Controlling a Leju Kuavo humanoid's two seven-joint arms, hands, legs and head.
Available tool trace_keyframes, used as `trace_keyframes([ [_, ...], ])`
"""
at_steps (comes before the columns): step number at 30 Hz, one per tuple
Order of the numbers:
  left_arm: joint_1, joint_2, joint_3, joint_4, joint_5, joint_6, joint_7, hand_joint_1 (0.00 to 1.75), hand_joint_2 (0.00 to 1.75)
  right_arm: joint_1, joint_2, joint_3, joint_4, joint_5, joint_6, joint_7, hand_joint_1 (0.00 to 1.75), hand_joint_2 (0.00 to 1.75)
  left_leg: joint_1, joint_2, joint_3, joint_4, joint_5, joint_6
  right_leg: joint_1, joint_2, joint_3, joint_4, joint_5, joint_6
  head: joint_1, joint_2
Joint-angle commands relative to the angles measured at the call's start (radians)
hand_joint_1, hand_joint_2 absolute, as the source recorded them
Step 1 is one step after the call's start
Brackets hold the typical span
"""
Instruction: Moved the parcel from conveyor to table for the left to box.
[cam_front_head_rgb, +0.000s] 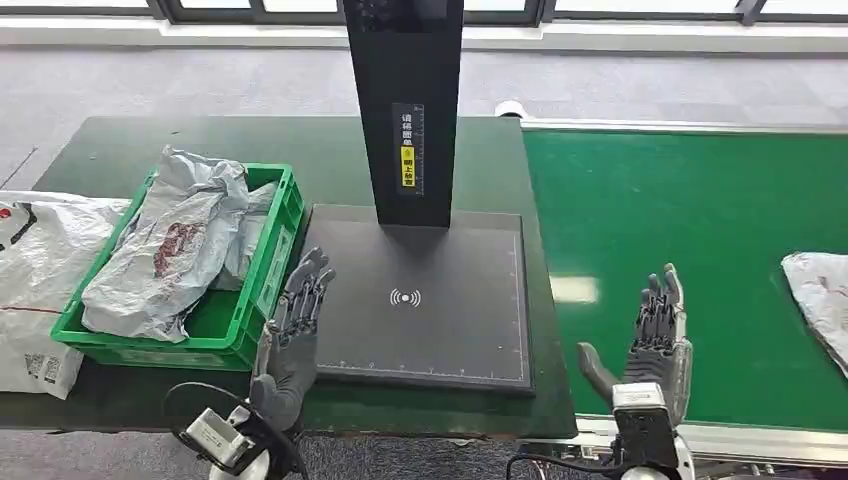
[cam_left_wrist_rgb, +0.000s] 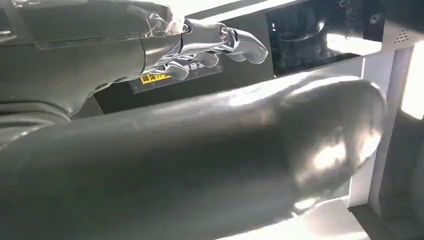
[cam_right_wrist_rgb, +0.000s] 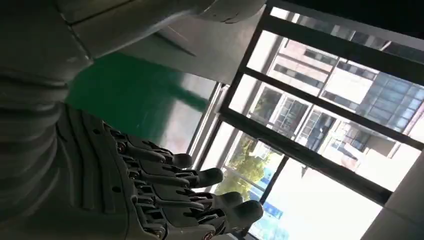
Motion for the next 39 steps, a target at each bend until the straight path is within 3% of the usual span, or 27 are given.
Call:
trace_keyframes([
  [1, -0.019, 0.052, -0.063, 0.054, 0.002, 0.002, 0.004, 0.00, 0.00, -0.033, -0.013, -0.033, 0.084, 0.000, -0.007, 0.004, 0.00, 1.75, 0.000, -0.001, 0.004, -0.003, 0.000, 0.001, 0.000, 0.000, 0.004, -0.004, 0.000, 0.000, 0.000, 0.000],
  [12, -0.024, 0.055, -0.067, 0.061, 0.005, 0.002, 0.004, 0.00, 0.00, -0.034, -0.024, -0.034, 0.085, 0.019, -0.014, 0.011, 0.00, 1.75, 0.000, -0.001, 0.003, -0.003, 0.000, 0.001, 0.000, -0.001, 0.003, -0.003, 0.000, 0.000, 0.000, 0.000],
  [16, -0.028, 0.054, -0.076, 0.069, 0.012, -0.014, 0.004, 0.00, 0.00, -0.078, -0.061, -0.029, 0.113, 0.173, -0.093, 0.085, 0.00, 1.75, 0.000, 0.000, 0.004, -0.003, 0.000, 0.001, 0.000, 0.000, 0.004, -0.003, 0.000, 0.000, 0.000, 0.000],
  [19, -0.034, 0.047, -0.081, 0.067, 0.017, -0.028, 0.004, 0.00, 0.00, -0.244, -0.166, -0.116, 0.322, 0.364, -0.174, 0.294, 0.00, 1.75, 0.000, 0.001, 0.004, -0.003, 0.001, 0.001, 0.000, 0.001, 0.004, -0.004, 0.001, 0.000, 0.000, 0.000],
  [21, -0.035, 0.050, -0.085, 0.068, 0.022, -0.025, 0.004, 0.00, 0.00, -0.336, -0.223, -0.158, 0.470, 0.366, -0.187, 0.294, 0.00, 1.75, 0.000, 0.003, 0.004, -0.004, 0.001, 0.002, 0.000, 0.003, 0.004, -0.006, 0.003, 0.001, 0.000, 0.000],
  [27, -0.059, 0.055, -0.089, 0.096, 0.052, -0.049, 0.004, 0.00, 0.00, -0.674, -0.481, -0.177, 1.110, 0.691, -0.284, 0.568, 0.00, 1.75, 0.000, 0.004, 0.004, -0.002, 0.002, 0.003, -0.001, 0.004, 0.004, -0.005, 0.005, 0.003, 0.000, 0.000],
  [30, -0.069, 0.052, -0.077, 0.121, 0.081, -0.107, 0.004, 0.00, 0.00, -0.712, -0.598, -0.142, 1.248, 0.817, -0.268, 0.695, 0.00, 1.75, -0.002, -0.001, 0.003, -0.002, 0.005, 0.007, -0.003, 0.000, 0.005, -0.005, 0.007, 0.005, 0.000, 0.000],
  [31, -0.070, 0.050, -0.077, 0.123, 0.079, -0.106, 0.004, 0.00, 0.00, -0.707, -0.618, -0.148, 1.257, 0.806, -0.266, 0.679, 0.00, 1.75, -0.004, -0.002, 0.002, 0.000, 0.005, 0.007, -0.004, -0.002, 0.004, -0.004, 0.007, 0.006, 0.000, 0.000],
  [36, -0.072, 0.049, -0.078, 0.125, 0.078, -0.104, 0.004, 0.00, 0.00, -0.703, -0.628, -0.153, 1.260, 0.804, -0.266, 0.667, 0.00, 1.75, -0.005, -0.008, 0.001, -0.001, 0.006, 0.009, -0.005, -0.008, 0.005, -0.005, 0.006, 0.007, 0.000, 0.000],
  [37, -0.071, 0.052, -0.082, 0.128, 0.072, -0.098, 0.004, 0.00, 0.00, -0.692, -0.645, -0.164, 1.275, 0.818, -0.247, 0.746, 0.00, 1.75, -0.005, -0.005, 0.000, 0.001, 0.005, 0.008, -0.005, -0.005, 0.004, -0.003, 0.006, 0.007, 0.000, 0.000],
  [39, -0.067, 0.062, -0.085, 0.120, 0.077, -0.088, 0.004, 0.00, 0.00, -0.669, -0.702, -0.181, 1.294, 0.825, -0.228, 0.759, 0.00, 1.75, -0.005, -0.009, -0.001, 0.000, 0.005, 0.008, -0.006, -0.008, 0.004, -0.003, 0.006, 0.007, 0.000, 0.000],
])
